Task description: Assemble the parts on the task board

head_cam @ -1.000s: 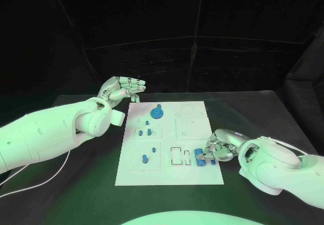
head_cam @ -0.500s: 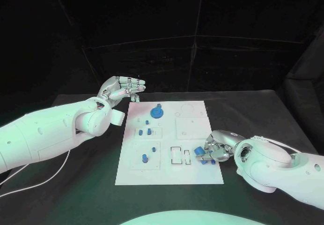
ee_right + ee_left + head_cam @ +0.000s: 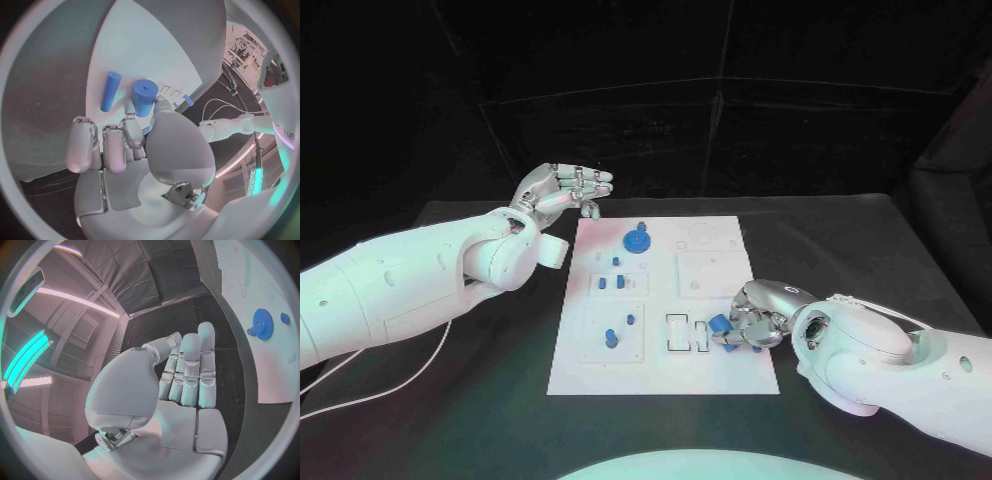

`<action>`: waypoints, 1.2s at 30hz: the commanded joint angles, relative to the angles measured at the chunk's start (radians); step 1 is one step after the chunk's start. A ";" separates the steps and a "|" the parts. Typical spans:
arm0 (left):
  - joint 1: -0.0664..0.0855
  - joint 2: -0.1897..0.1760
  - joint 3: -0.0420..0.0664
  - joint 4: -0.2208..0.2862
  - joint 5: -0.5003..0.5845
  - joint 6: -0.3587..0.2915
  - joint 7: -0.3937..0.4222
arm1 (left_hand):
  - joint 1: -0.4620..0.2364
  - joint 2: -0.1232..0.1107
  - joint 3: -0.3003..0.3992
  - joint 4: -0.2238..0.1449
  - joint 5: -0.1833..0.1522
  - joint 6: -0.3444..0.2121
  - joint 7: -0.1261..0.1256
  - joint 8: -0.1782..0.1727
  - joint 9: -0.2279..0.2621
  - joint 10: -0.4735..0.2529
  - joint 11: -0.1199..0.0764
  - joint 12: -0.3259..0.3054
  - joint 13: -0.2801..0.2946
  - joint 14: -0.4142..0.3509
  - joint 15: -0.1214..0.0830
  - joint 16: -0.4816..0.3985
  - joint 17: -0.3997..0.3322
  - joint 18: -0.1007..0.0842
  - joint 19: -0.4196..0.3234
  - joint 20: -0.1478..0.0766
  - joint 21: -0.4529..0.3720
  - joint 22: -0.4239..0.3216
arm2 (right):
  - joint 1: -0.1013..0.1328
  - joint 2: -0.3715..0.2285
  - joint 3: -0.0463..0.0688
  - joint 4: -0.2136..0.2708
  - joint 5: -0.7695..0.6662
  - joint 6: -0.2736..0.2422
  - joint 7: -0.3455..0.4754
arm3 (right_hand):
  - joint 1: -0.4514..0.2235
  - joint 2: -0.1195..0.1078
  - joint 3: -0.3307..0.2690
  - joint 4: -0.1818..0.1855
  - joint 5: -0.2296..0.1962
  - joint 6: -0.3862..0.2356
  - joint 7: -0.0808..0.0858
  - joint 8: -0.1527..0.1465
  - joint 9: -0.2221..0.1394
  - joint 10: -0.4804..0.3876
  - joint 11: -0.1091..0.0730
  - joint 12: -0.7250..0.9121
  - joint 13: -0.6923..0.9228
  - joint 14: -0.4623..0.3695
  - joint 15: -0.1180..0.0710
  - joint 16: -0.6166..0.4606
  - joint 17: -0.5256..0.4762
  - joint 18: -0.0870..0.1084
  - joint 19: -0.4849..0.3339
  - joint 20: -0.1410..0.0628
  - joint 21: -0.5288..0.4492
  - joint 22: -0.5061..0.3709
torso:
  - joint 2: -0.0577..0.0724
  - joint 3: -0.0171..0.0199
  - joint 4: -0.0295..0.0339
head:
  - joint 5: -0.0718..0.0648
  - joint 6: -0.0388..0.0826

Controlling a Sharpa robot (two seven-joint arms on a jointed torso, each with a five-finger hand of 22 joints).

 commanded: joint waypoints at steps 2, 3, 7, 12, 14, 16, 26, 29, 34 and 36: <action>0.001 0.000 0.001 0.001 0.001 0.011 0.003 | -0.001 0.006 -0.006 -0.002 0.002 0.003 0.000 0.002 -0.001 -0.007 0.001 0.007 -0.001 -0.007 -0.001 -0.006 -0.001 0.014 -0.008 0.001 -0.005 -0.001 | -0.012 -0.010 -0.010 0.007 0.017 -0.057 -0.001 | 0.030 0.016 -0.002 -0.007 0.033 0.015 -0.005 0.013 0.011 0.004 -0.014 -0.002 0.005 0.060 -0.011 0.006 0.008 -0.007 0.008 -0.005 0.006 0.006 | 0.000 0.0013 -0.0018 | -0.001 0.001; 0.001 0.000 0.001 0.001 0.001 0.011 0.003 | -0.001 0.006 -0.006 -0.002 0.002 0.003 0.000 0.002 -0.001 -0.007 0.001 0.007 -0.001 -0.007 -0.001 -0.006 -0.001 0.014 -0.008 0.001 -0.005 -0.001 | -0.012 -0.014 -0.010 0.010 0.024 -0.078 0.014 | 0.031 0.017 -0.002 -0.007 0.037 0.017 -0.006 0.015 0.012 0.004 -0.015 -0.004 0.004 0.060 -0.011 0.007 0.009 -0.007 0.008 -0.006 0.006 0.007 | 0.000 0.0006 -0.0003 | -0.003 0.002; 0.001 0.000 0.001 0.001 0.001 0.012 0.003 | -0.003 0.007 -0.007 -0.001 0.002 0.003 0.000 0.003 -0.001 -0.008 0.001 0.008 -0.001 -0.007 -0.001 -0.005 -0.002 0.015 -0.009 0.001 -0.005 -0.001 | -0.012 -0.025 -0.010 0.025 0.042 -0.146 0.062 | 0.038 0.021 -0.004 -0.008 0.055 0.020 -0.009 0.018 0.016 0.005 -0.018 -0.006 0.004 0.060 -0.014 0.009 0.014 -0.007 0.009 -0.009 0.008 0.010 | -0.002 -0.0001 0.0008 | -0.005 0.004; 0.001 0.001 0.001 0.001 0.001 0.013 0.003 | -0.003 0.007 -0.007 -0.001 0.002 0.003 0.000 0.003 -0.001 -0.008 0.001 0.008 -0.001 -0.007 -0.001 -0.005 -0.002 0.015 -0.009 0.001 -0.005 -0.001 | -0.012 -0.038 -0.009 0.056 0.068 -0.196 0.099 | 0.023 0.026 -0.015 0.008 0.077 0.023 -0.011 0.021 0.021 0.010 -0.020 -0.004 0.011 0.062 -0.016 0.013 0.023 -0.009 0.012 -0.012 0.011 0.017 | 0.000 -0.0007 0.0046 | -0.004 0.006; 0.001 0.002 0.001 0.001 0.001 0.013 0.003 | -0.003 0.007 -0.007 -0.001 0.002 0.003 0.000 0.003 -0.001 -0.008 0.001 0.008 -0.001 -0.007 -0.001 -0.005 -0.002 0.015 -0.009 0.001 -0.005 -0.001 | -0.012 -0.038 -0.009 0.066 0.076 -0.198 0.102 | 0.014 0.027 -0.021 0.013 0.079 0.023 -0.011 0.021 0.022 0.011 -0.020 -0.005 0.012 0.062 -0.016 0.013 0.025 -0.009 0.012 -0.012 0.012 0.018 | -0.001 -0.0011 0.0038 | -0.003 0.007; 0.001 0.002 0.001 0.001 0.001 0.013 0.003 | -0.003 0.007 -0.007 -0.001 0.002 0.003 0.000 0.003 -0.001 -0.008 0.001 0.008 -0.001 -0.007 -0.001 -0.005 -0.002 0.015 -0.009 0.001 -0.005 -0.001 | -0.012 -0.032 -0.009 0.073 0.085 -0.191 0.103 | 0.010 0.027 -0.023 0.015 0.078 0.023 -0.011 0.021 0.023 0.012 -0.020 -0.005 0.013 0.062 -0.016 0.014 0.027 -0.009 0.012 -0.012 0.012 0.019 | -0.001 -0.0012 0.0033 | -0.002 0.008; 0.000 0.005 0.001 0.003 0.001 0.016 0.000 | -0.004 0.007 -0.008 -0.001 0.002 0.003 0.000 0.002 -0.001 -0.008 0.001 0.008 -0.001 -0.007 -0.001 -0.005 -0.003 0.014 -0.009 0.001 -0.006 -0.002 | -0.011 0.030 -0.009 0.061 0.117 -0.139 0.064 | -0.029 0.042 -0.048 0.018 0.044 0.033 -0.017 0.025 0.033 0.017 -0.024 -0.009 0.017 0.063 -0.019 0.016 0.032 -0.009 0.013 -0.014 0.014 0.022 | 0.000 -0.0011 0.0010 | 0.008 0.010; 0.001 0.005 0.001 0.004 0.001 0.013 0.002 | -0.006 0.008 -0.009 0.000 0.002 0.003 0.000 0.002 -0.001 -0.009 0.001 0.008 -0.002 -0.007 -0.001 -0.005 -0.003 0.014 -0.009 0.002 -0.006 -0.002 | -0.011 0.046 -0.009 0.053 0.119 -0.140 0.040 | -0.039 0.048 -0.055 0.018 0.035 0.040 -0.020 0.028 0.037 0.019 -0.026 -0.008 0.020 0.063 -0.021 0.016 0.033 -0.010 0.014 -0.015 0.014 0.023 | 0.001 -0.0010 0.0019 | 0.010 0.010; 0.001 0.005 0.001 0.004 0.001 0.010 0.004 | -0.006 0.008 -0.009 0.000 0.002 0.003 0.000 0.002 -0.001 -0.009 0.001 0.008 -0.002 -0.007 -0.001 -0.005 -0.003 0.014 -0.009 0.002 -0.006 -0.002 | -0.011 0.072 -0.008 0.041 0.117 -0.147 0.005 | -0.046 0.052 -0.060 0.018 0.026 0.046 -0.023 0.032 0.042 0.022 -0.028 -0.005 0.026 0.063 -0.023 0.017 0.034 -0.010 0.014 -0.017 0.015 0.025 | 0.001 -0.0011 0.0015 | 0.012 0.010; 0.001 0.005 0.001 0.005 0.001 0.010 0.004 | -0.006 0.008 -0.009 0.000 0.002 0.003 0.000 0.002 -0.001 -0.009 0.001 0.008 -0.002 -0.007 -0.001 -0.005 -0.003 0.014 -0.009 0.002 -0.006 -0.002 | -0.011 0.082 -0.008 0.034 0.114 -0.143 -0.010 | -0.051 0.055 -0.065 0.018 0.018 0.049 -0.024 0.035 0.045 0.023 -0.030 -0.006 0.027 0.063 -0.024 0.017 0.035 -0.010 0.014 -0.018 0.015 0.025 | 0.001 -0.0012 0.0021 | 0.011 0.010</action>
